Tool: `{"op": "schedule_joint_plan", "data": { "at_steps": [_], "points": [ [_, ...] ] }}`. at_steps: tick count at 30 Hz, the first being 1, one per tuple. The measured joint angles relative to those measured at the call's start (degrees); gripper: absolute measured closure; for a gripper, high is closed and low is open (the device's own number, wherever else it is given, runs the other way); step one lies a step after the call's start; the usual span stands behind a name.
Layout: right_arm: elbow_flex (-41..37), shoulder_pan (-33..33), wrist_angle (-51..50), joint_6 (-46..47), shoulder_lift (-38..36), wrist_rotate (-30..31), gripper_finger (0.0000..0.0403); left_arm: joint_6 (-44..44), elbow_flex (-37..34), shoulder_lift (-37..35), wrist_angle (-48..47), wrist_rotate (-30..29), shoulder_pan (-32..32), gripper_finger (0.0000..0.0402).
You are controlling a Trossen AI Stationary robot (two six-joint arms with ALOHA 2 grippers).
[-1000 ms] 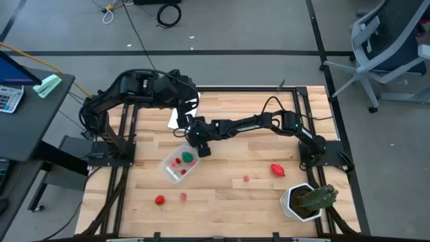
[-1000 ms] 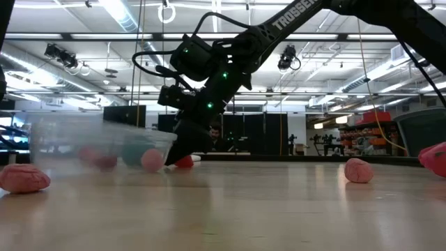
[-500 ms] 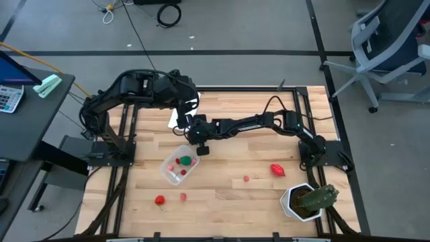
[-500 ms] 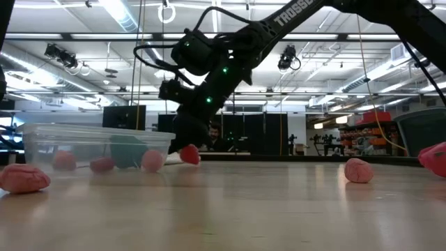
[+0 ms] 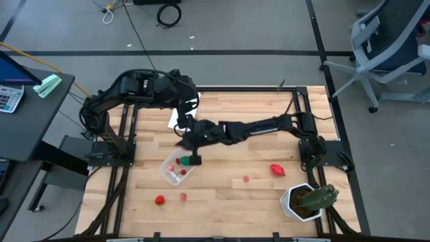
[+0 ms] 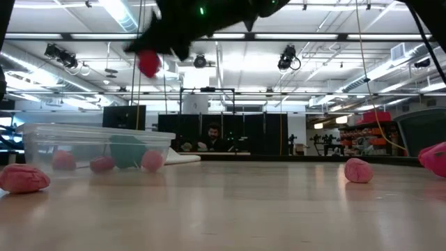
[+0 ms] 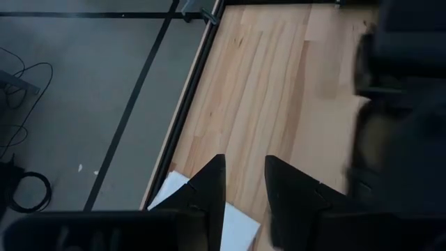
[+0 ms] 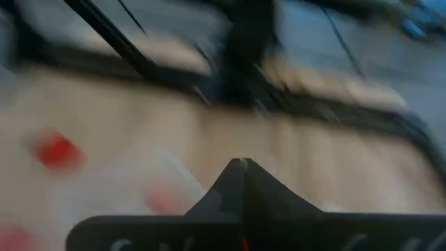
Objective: Pick and placing Produce into tupperware
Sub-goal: Put the strawberry into the transparent bin
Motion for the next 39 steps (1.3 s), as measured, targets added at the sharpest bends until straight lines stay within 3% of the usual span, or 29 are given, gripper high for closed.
{"op": "schedule_joint_plan", "data": {
  "at_steps": [2, 5, 14, 32, 39],
  "points": [
    [0.0, 1.6, 7.2, 2.6, 1.2, -4.6, 0.0401, -0.2, 0.0, 0.0, 0.8, 0.0, 0.0, 0.0294],
    [0.1, 4.4, 14.2, 3.4, 4.9, -5.6, 0.0401, -1.8, 0.0, 0.0, 1.7, 0.0, 0.0, 0.0294],
    [-0.1, 7.2, 20.5, 2.5, 13.0, 7.3, 0.0402, -3.0, 0.0, 0.0, 1.8, 0.0, 0.0, 0.0294],
    [-0.3, 7.2, 19.6, 7.9, 13.0, 7.4, 0.0403, -3.4, 0.0, 0.0, 1.9, 0.0, 0.0, 0.0294],
    [-0.3, 7.6, 17.0, 7.3, 13.1, 10.9, 0.0403, -4.9, 0.0, 0.0, 1.9, 0.0, -0.1, 0.0294]
  ]
}}
